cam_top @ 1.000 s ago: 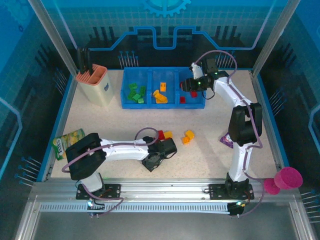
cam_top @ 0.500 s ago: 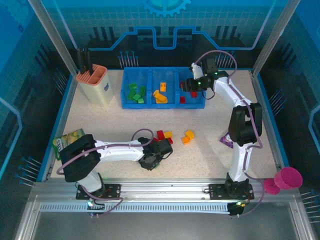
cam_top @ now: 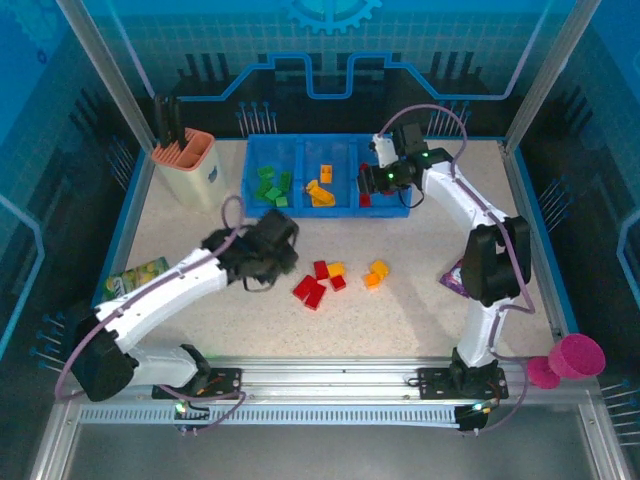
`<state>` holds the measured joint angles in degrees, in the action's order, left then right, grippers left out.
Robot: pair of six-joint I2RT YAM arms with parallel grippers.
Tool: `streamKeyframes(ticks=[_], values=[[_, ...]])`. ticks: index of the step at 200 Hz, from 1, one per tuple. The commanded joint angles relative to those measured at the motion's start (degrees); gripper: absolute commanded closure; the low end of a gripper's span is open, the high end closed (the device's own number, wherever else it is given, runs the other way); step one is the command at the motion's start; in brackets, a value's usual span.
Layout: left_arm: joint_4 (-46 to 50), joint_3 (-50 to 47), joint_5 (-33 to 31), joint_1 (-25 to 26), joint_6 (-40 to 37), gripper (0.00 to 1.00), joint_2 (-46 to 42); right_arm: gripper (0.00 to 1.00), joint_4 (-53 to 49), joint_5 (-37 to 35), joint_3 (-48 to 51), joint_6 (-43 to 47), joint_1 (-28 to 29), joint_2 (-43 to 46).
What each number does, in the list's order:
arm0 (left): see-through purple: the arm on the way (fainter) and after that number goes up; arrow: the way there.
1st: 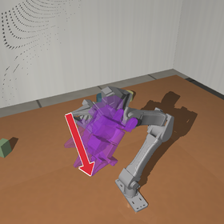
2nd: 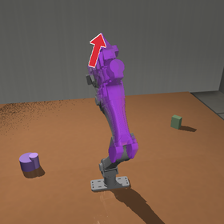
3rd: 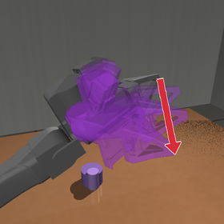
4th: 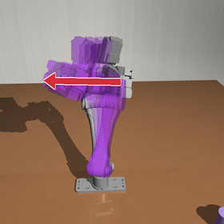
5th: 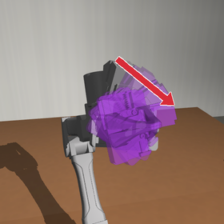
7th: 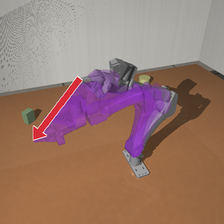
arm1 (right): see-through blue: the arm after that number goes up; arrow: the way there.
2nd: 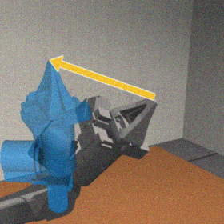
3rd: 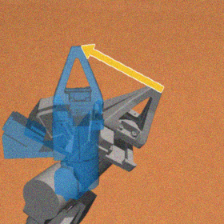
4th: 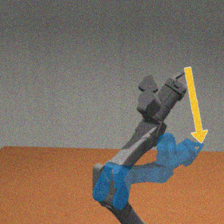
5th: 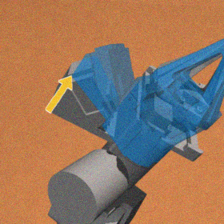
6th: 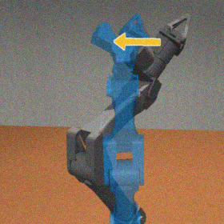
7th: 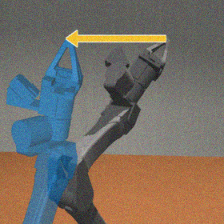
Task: Sort the legos into containers by color
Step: Place the lego in the container.
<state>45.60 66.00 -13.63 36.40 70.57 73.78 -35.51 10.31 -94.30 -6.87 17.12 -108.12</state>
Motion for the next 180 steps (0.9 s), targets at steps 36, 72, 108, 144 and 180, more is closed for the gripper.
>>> streamKeyframes(ticks=[36, 72, 108, 144, 180], values=[[-9.34, 17.85, 1.48, -18.54, -28.61, 0.81, 13.89, 0.45, -2.27, -3.26, 11.62, -1.05, 5.72, 5.69], [-11.75, 30.4, 1.71, -22.9, -32.07, 0.81, 29.73, 0.45, 0.36, -2.98, 18.68, -3.51, 6.48, 8.36], [-7.66, 42.94, 2.86, -25.28, -32.91, 0.83, 44.66, 0.45, 0.75, -3.62, 20.99, -4.99, 9.41, 11.14], [-6.19, 49.53, 4.28, -26.22, -31.14, 0.84, 53.99, 0.45, -2.47, -5.98, 21.26, -4.79, 11.77, 12.58], [-6.0, 51.84, 5.55, -26.23, -30.58, 0.85, 58.43, 0.44, -7.7, -10.99, 23.51, -4.72, 11.97, 17.23]])
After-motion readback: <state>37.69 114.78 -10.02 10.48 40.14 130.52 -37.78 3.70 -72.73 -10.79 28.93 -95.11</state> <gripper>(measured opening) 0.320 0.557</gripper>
